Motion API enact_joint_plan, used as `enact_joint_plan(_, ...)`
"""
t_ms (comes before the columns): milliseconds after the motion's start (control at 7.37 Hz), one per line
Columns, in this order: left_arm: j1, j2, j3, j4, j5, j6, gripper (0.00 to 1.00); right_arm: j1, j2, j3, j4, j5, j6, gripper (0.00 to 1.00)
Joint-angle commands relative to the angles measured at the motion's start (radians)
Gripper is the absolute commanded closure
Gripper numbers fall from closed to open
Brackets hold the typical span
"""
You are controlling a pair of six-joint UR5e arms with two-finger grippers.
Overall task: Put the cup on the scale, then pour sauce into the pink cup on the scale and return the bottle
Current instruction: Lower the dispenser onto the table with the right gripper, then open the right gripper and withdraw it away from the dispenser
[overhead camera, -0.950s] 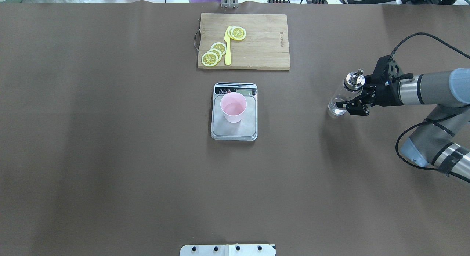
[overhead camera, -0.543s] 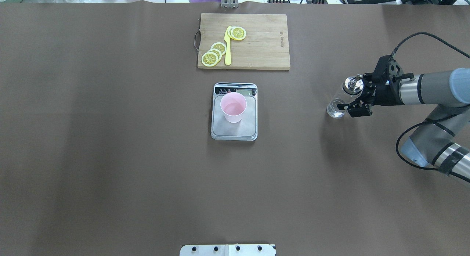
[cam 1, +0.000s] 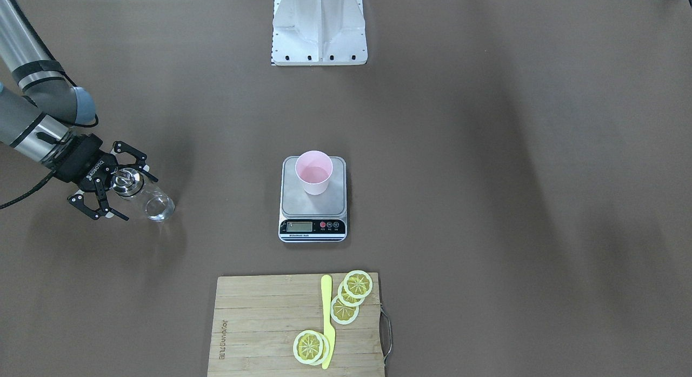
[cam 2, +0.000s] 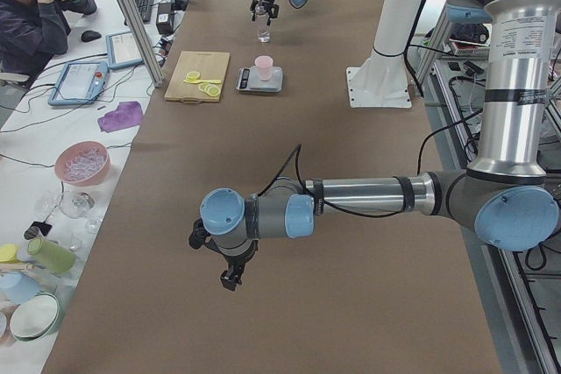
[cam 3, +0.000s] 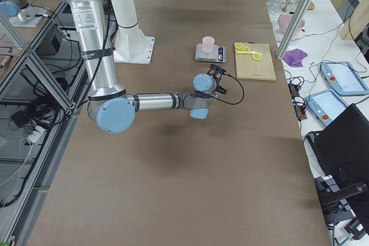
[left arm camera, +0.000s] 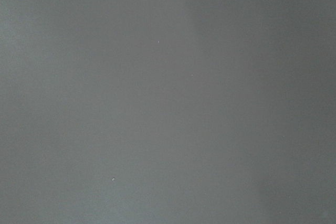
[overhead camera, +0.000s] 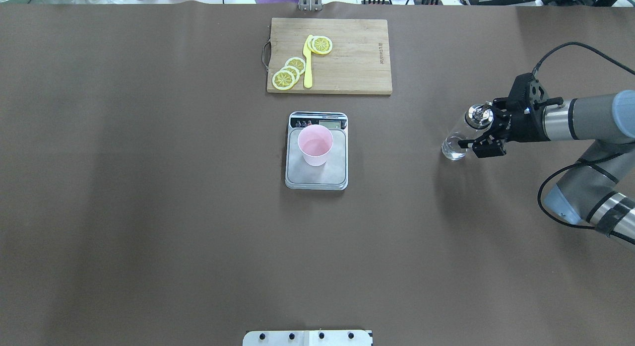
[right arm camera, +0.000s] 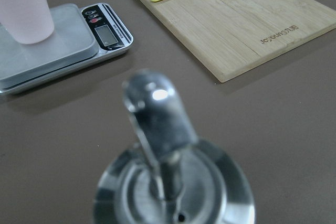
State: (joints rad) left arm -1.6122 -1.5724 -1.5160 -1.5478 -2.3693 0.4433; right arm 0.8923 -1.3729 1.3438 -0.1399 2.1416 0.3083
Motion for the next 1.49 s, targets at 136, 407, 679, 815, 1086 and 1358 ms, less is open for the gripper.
enact_joint_plan(136,0.0,0.0,-0.001,-0.002,-0.001,0.002,0.02,0.0,-0.079,0.063,0.002,-0.002,-0.002,0.01)
enact_joint_plan(407,0.0,0.008,-0.004,-0.002,-0.001,0.002,0.02,0.0,-0.127,0.11,0.002,0.0,0.002,0.01)
enact_joint_plan(679,-0.002,0.014,-0.018,-0.002,-0.001,0.002,0.02,0.002,-0.188,0.171,0.002,0.004,0.0,0.01)
enact_joint_plan(815,-0.002,0.014,-0.016,0.0,-0.001,0.002,0.02,0.003,-0.186,0.166,-0.001,0.001,0.0,0.01)
enact_joint_plan(1086,-0.002,0.014,-0.023,0.002,-0.001,0.0,0.02,0.1,-0.155,0.16,-0.128,0.001,0.008,0.01)
enact_joint_plan(1358,-0.002,0.014,-0.03,0.002,-0.001,0.0,0.02,0.177,-0.137,0.152,-0.248,0.0,0.012,0.01)
